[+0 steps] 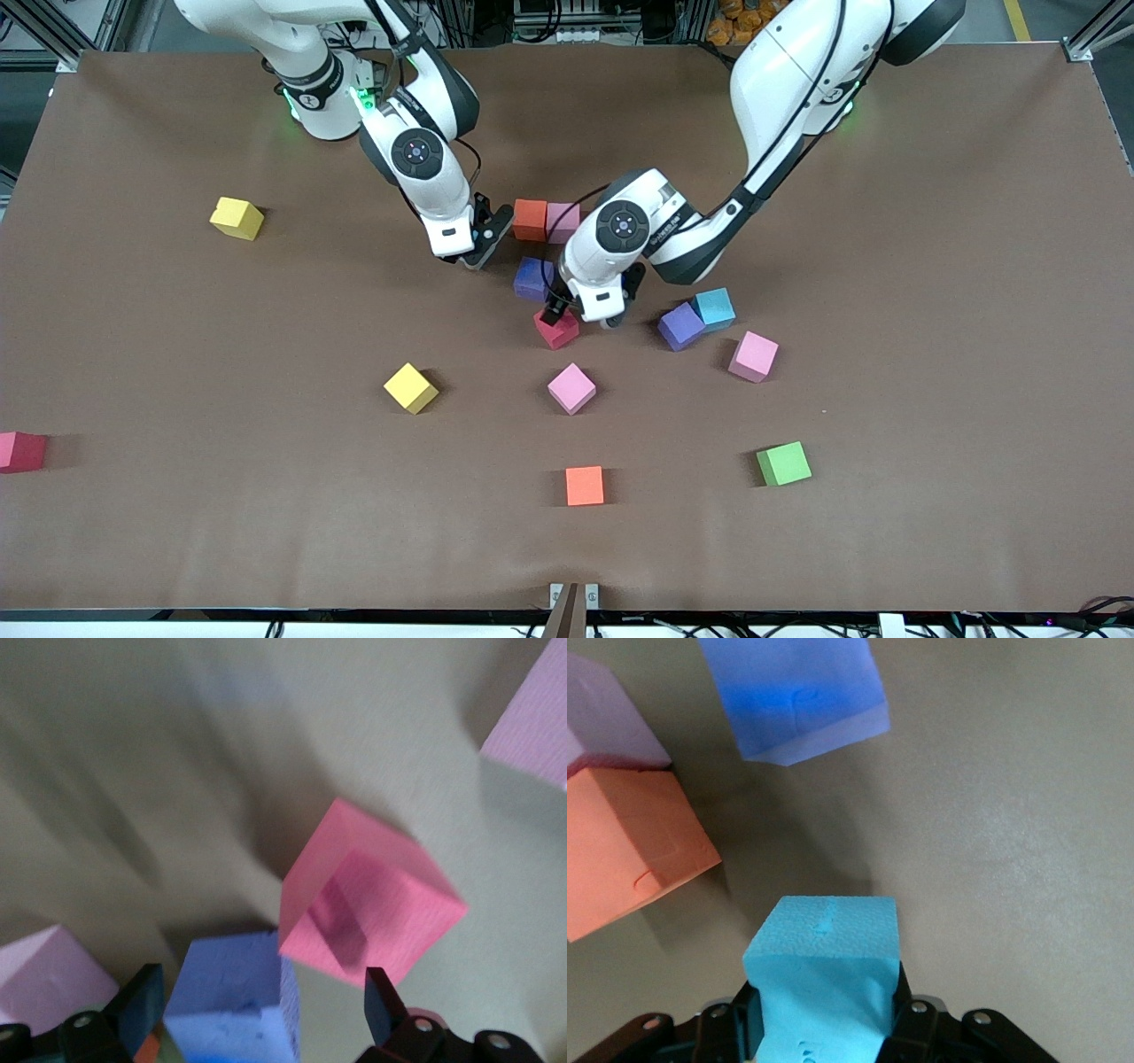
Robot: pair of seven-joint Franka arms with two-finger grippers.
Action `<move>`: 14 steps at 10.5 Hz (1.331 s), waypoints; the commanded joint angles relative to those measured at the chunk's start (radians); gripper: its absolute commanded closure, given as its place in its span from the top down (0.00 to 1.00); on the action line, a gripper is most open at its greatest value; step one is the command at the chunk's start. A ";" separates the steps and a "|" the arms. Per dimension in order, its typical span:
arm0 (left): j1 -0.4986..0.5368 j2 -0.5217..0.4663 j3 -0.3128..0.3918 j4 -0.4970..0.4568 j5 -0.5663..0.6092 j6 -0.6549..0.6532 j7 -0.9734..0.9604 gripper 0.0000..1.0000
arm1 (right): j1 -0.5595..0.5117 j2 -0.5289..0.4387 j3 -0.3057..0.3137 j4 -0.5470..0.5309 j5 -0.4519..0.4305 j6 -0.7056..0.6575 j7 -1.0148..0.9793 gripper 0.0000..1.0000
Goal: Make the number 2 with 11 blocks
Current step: 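Lift the cyan cube with the right gripper while the left gripper grasps the blue cube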
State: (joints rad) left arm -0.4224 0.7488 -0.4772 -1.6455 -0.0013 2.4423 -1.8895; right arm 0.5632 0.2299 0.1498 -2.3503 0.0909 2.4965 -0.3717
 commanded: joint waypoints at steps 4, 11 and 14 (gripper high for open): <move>-0.065 0.014 0.003 0.016 -0.039 0.030 -0.066 1.00 | -0.008 -0.015 0.002 -0.001 -0.010 -0.016 -0.039 0.00; -0.070 0.060 0.008 0.016 -0.032 0.030 -0.095 1.00 | -0.032 -0.015 -0.025 0.006 -0.010 -0.018 -0.155 0.00; -0.069 0.066 0.008 0.016 -0.032 0.030 -0.097 0.31 | -0.039 -0.014 -0.072 0.025 -0.010 -0.019 -0.266 0.00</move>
State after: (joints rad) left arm -0.4809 0.8063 -0.4758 -1.6450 -0.0146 2.4677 -1.9725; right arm 0.5314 0.2300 0.0813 -2.3354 0.0909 2.4949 -0.6018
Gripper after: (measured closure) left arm 0.053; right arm 0.449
